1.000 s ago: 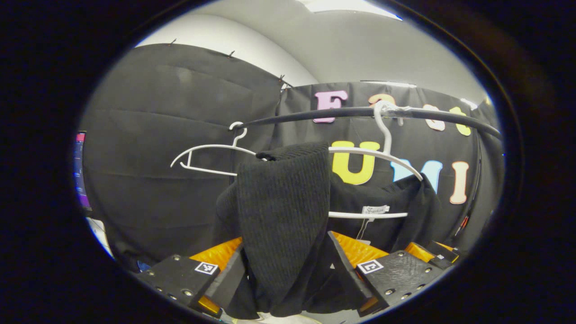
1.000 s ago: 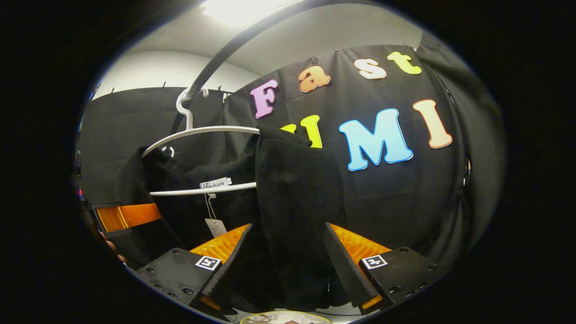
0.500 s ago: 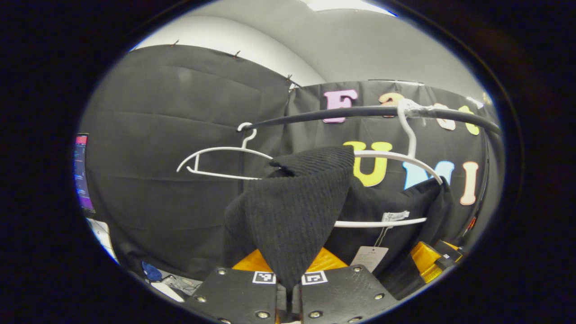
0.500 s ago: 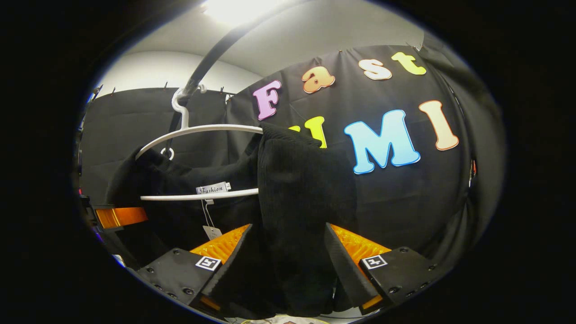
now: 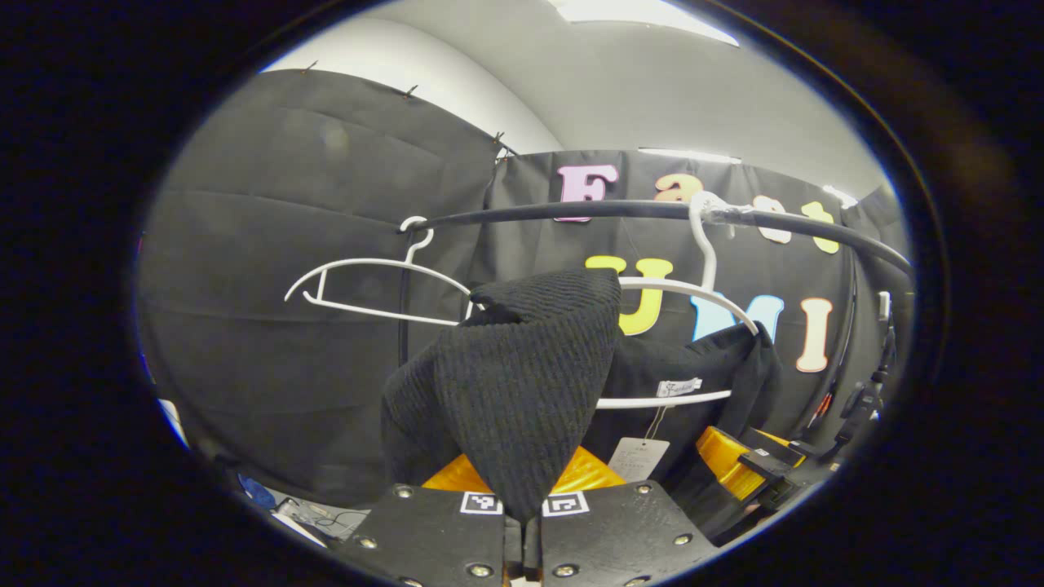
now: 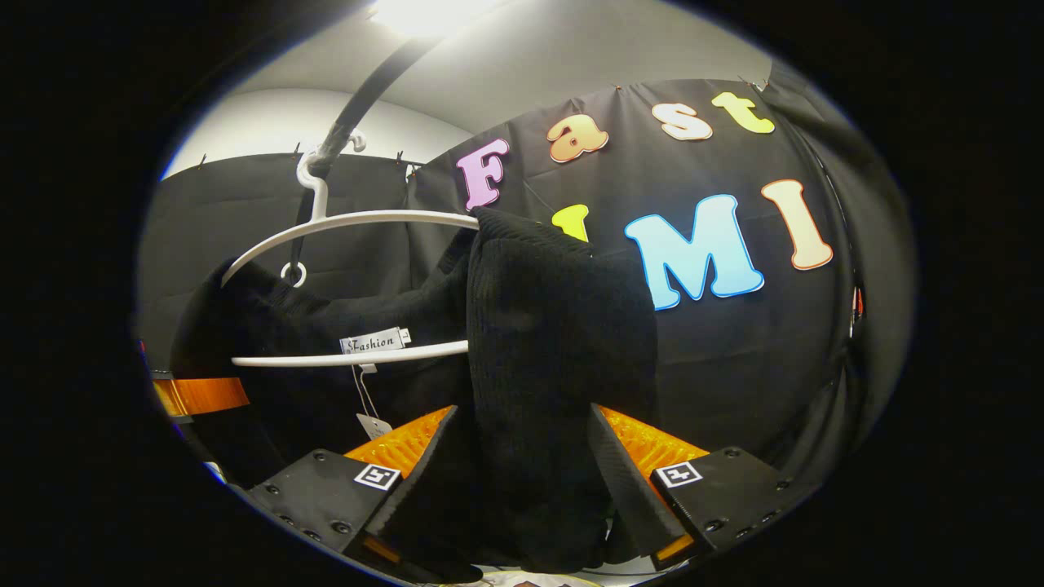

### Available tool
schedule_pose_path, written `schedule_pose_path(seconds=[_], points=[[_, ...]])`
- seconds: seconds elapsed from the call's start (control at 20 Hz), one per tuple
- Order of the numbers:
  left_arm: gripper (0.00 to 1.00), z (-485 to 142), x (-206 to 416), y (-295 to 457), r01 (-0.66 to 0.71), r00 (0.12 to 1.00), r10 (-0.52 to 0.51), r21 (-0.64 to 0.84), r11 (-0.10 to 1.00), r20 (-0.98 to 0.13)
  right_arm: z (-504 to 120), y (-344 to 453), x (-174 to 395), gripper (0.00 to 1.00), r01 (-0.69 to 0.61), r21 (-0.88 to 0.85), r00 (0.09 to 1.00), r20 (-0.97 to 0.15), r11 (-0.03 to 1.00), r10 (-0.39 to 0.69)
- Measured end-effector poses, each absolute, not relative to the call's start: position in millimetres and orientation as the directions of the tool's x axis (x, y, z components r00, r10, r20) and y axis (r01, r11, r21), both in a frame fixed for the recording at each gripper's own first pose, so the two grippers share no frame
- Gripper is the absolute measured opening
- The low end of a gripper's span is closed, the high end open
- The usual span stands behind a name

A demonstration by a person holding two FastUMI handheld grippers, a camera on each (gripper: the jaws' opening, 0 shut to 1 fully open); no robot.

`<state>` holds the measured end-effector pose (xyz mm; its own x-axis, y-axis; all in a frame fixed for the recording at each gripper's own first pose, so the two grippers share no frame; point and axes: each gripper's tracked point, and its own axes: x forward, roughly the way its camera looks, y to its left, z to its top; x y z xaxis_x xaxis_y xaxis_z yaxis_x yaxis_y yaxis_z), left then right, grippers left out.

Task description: Grasp the clothes on the hanger with both hands and then place them into the laundry hamper below.

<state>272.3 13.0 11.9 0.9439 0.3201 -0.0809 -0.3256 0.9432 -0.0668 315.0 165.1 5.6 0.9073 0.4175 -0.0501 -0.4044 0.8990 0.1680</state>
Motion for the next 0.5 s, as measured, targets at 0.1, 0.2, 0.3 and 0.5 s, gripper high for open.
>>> schedule_pose_path(seconds=[0.1, 0.2, 0.3, 0.5], points=[[0.05, 11.9, 271.3, 13.5, -0.321, 0.946, 0.316, -0.065, 0.945, -0.079, 9.4, 165.8, 324.5, 0.98, -0.395, 0.17, 0.913, -0.037, 0.903, 0.406], [0.04, 11.8, 268.3, 11.3, -0.314, 0.948, 0.309, -0.073, 0.946, -0.08, 9.6, 167.8, 329.2, 0.98, -0.396, 0.167, 0.913, -0.033, 0.903, 0.407], [0.04, 12.1, 262.7, 8.7, -0.307, 0.95, 0.301, -0.076, 0.949, -0.083, 9.6, 167.3, 333.2, 0.98, -0.401, 0.155, 0.912, -0.032, 0.903, 0.41], [0.03, 16.7, 250.7, 1.3, -0.282, 0.957, 0.275, -0.077, 0.956, -0.09, 14.3, 154.3, 342.1, 0.67, -0.405, 0.139, 0.912, -0.013, 0.904, 0.41]])
